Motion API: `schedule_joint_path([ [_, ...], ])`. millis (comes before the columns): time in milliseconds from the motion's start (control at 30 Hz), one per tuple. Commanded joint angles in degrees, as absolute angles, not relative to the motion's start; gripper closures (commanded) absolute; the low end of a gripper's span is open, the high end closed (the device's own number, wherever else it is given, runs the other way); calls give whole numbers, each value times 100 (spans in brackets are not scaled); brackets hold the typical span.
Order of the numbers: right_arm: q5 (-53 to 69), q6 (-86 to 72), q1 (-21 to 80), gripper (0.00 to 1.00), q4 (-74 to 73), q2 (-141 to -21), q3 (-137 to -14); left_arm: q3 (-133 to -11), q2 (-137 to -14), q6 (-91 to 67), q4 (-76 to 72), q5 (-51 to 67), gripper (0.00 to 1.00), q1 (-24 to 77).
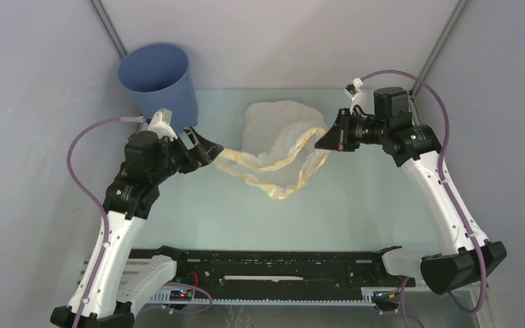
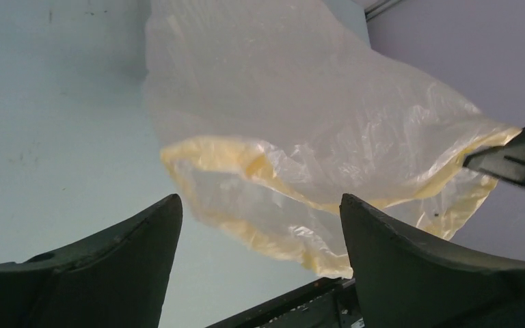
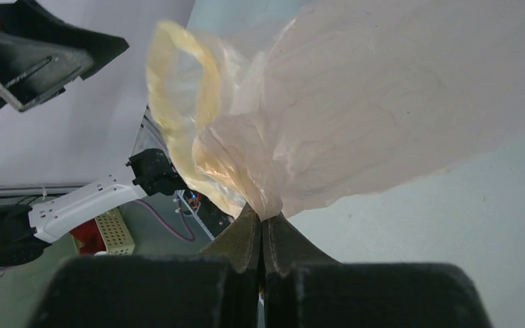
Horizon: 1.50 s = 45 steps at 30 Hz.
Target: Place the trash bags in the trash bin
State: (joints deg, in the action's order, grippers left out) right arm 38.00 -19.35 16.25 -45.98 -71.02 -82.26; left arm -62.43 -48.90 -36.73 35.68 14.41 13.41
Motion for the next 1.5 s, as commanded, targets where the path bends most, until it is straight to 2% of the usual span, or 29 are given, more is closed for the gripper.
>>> schedule_joint_path([
  [0,3848,-1711,1615,100,-4734,-7276,-8747,-6010,-4282,-3338,4001,996,10,1378],
  [100,3785,-1581,1617,100,-4895,-7369,-8841,-6202,-4050,-3257,3951,687,9,1384],
  [167,3843,-1563,1624,100,-4936,-7393,-8846,-6435,-4121,-3011,3603,918,10,1507],
  [433,4044,-1750,1648,100,-4843,-7455,-8895,-7669,-5955,-1685,3589,1294,10,3966],
  [567,4076,-1792,1648,100,-4816,-7479,-8919,-8092,-6889,-1361,3836,1375,7,4872],
  [700,4065,-1802,1635,100,-4816,-7480,-8934,-8362,-7457,-1116,3886,853,8,5490],
  [867,4052,-1802,1626,100,-4842,-7447,-8932,-8600,-7895,-936,4085,-379,20,5709],
  [1100,4076,-1844,1617,100,-4801,-7418,-8899,-8303,-8117,-1049,3651,-821,37,5834],
  [1167,4086,-1878,1617,100,-4772,-7409,-8895,-8266,-8201,-1084,3485,-797,37,5843],
  [1333,4099,-1991,1617,100,-4686,-7410,-8879,-8106,-8284,-1341,3044,-715,17,5849],
  [1400,4084,-2025,1609,100,-4671,-7409,-8879,-8041,-8330,-1431,2993,-1013,18,5845],
  [1433,4068,-2038,1609,100,-4681,-7401,-8877,-8064,-8376,-1442,3058,-1214,21,5845],
  [1467,4050,-2052,1607,100,-4684,-7394,-8877,-8128,-8422,-1442,3176,-1475,29,5845],
])
